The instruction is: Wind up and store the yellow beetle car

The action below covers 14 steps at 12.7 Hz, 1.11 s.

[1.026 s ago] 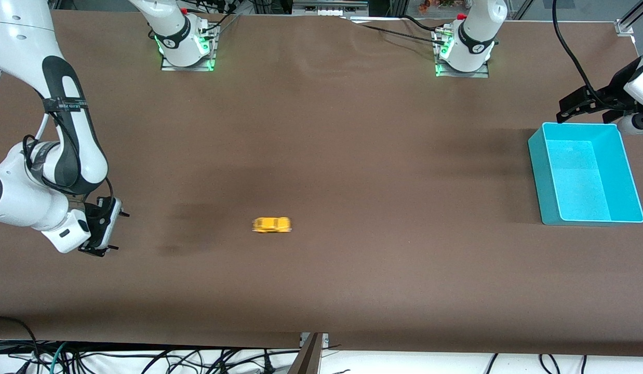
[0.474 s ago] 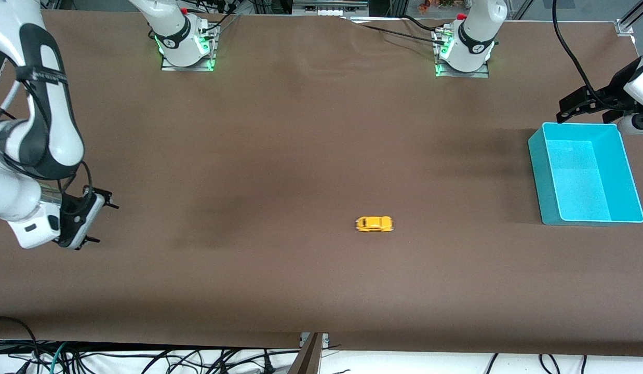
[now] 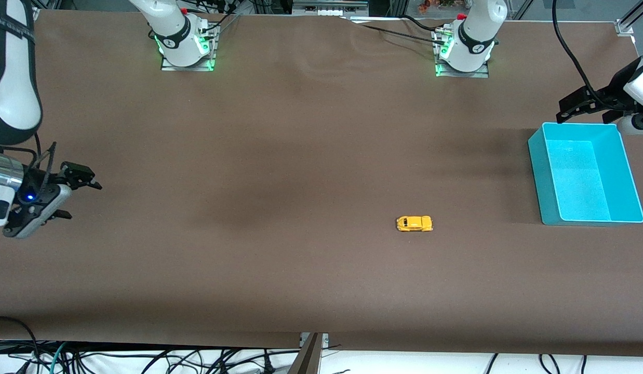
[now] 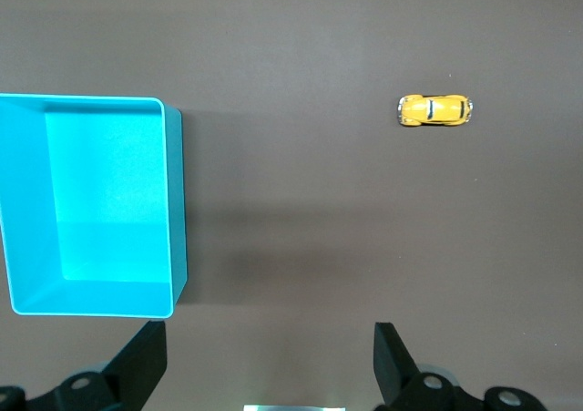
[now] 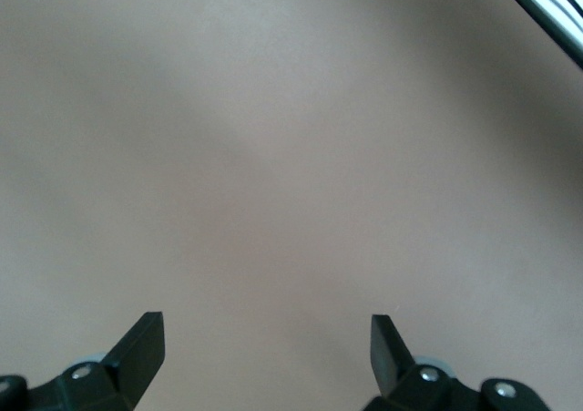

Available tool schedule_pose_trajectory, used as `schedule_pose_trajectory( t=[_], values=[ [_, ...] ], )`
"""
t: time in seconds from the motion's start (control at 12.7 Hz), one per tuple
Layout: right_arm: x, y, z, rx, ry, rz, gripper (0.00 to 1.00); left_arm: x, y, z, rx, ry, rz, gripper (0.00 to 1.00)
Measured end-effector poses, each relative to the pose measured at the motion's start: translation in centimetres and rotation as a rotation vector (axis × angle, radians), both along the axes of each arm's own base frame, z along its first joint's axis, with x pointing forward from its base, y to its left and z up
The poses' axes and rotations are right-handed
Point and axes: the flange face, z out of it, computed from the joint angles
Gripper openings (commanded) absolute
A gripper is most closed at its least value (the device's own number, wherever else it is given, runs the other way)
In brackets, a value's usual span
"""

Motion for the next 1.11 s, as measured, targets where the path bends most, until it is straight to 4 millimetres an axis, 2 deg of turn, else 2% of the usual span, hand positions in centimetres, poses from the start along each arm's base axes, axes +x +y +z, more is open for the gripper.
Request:
schedule_pose_trajectory(
  t=[0.32,0.55,0.71,0.87,1.11],
  values=[
    [-1.5,0.1,3.4,-0.013,0.014,-0.168,1.0,0.0,0.0,0.0,0.0,0.0,-0.001,1.0],
    [-2.7,1.1,4.4,-0.033,0.098,-0.391,1.0,0.2,0.0,0.2,0.0,-0.01,0.0,1.0],
    [-2.7,1.9,5.6,-0.035,0.09,-0.427,1.0,0.6,0.1,0.7,0.001,-0.021,0.002,1.0],
    [-2.6,1.1,6.6,-0.048,0.069,-0.456,1.0,0.8,0.1,0.6,0.002,-0.021,0.002,1.0],
    [-2.5,-0.5,9.3,-0.114,-0.005,-0.473,1.0,1.0,0.0,0.4,0.002,-0.018,0.001,1.0]
  ],
)
